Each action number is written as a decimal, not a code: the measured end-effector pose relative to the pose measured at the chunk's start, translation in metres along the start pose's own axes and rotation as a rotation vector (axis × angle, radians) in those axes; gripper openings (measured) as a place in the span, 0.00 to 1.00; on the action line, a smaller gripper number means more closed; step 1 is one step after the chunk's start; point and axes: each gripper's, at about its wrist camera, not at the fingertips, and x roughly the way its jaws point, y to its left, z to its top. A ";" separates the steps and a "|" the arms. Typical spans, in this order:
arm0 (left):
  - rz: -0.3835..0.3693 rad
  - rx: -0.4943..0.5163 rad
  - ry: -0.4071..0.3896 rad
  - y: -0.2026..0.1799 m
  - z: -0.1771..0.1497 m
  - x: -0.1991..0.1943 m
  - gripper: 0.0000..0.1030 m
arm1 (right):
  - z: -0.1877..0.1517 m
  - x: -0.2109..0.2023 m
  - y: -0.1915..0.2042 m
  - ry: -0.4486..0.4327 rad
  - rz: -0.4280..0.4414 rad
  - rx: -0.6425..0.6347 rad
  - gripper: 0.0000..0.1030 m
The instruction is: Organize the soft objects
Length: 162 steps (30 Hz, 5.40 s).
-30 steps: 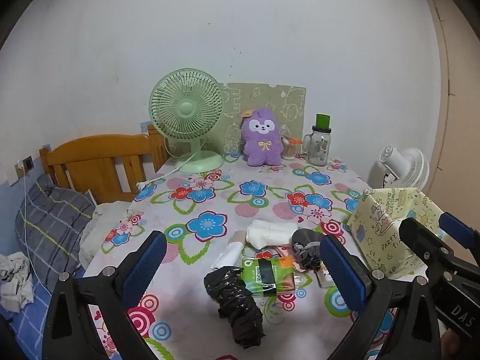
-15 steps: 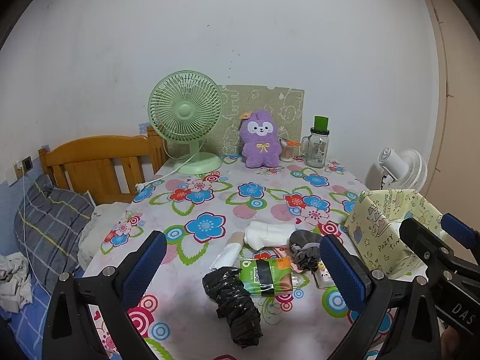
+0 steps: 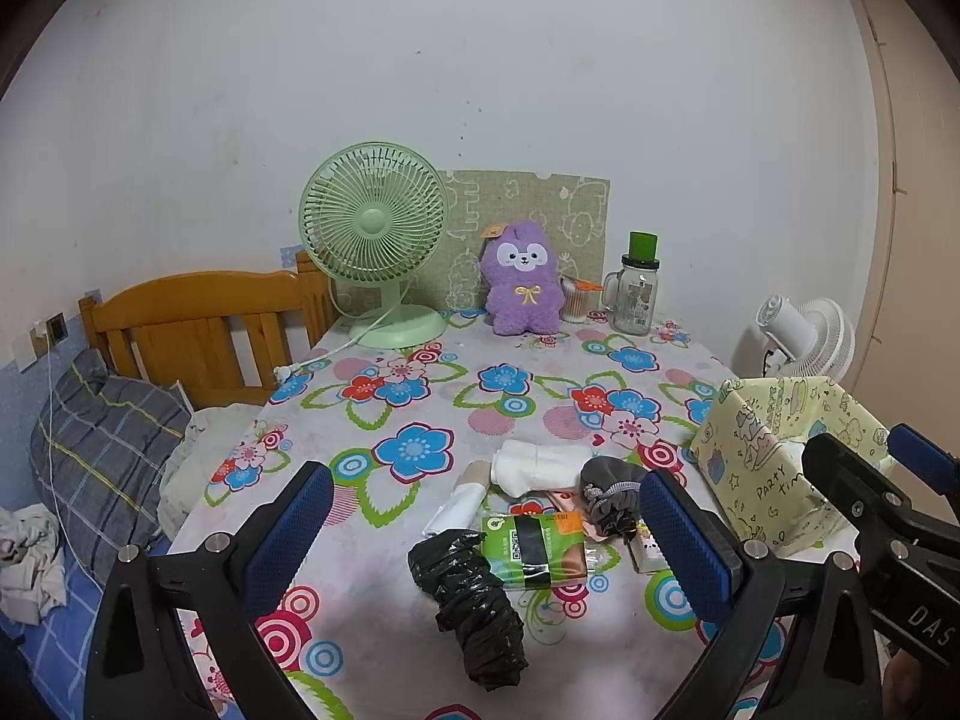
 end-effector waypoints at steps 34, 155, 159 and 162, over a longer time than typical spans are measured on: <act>0.006 0.005 -0.001 0.002 -0.001 -0.006 1.00 | 0.003 -0.009 0.000 -0.017 -0.002 0.007 0.99; -0.033 0.036 0.299 0.017 -0.036 0.143 0.51 | -0.038 0.192 0.037 0.356 0.080 0.031 0.65; -0.031 0.032 0.298 0.016 -0.035 0.143 0.51 | -0.038 0.189 0.035 0.349 0.074 0.036 0.62; -0.022 0.033 0.293 0.016 -0.034 0.139 0.51 | -0.037 0.184 0.036 0.349 0.072 0.035 0.62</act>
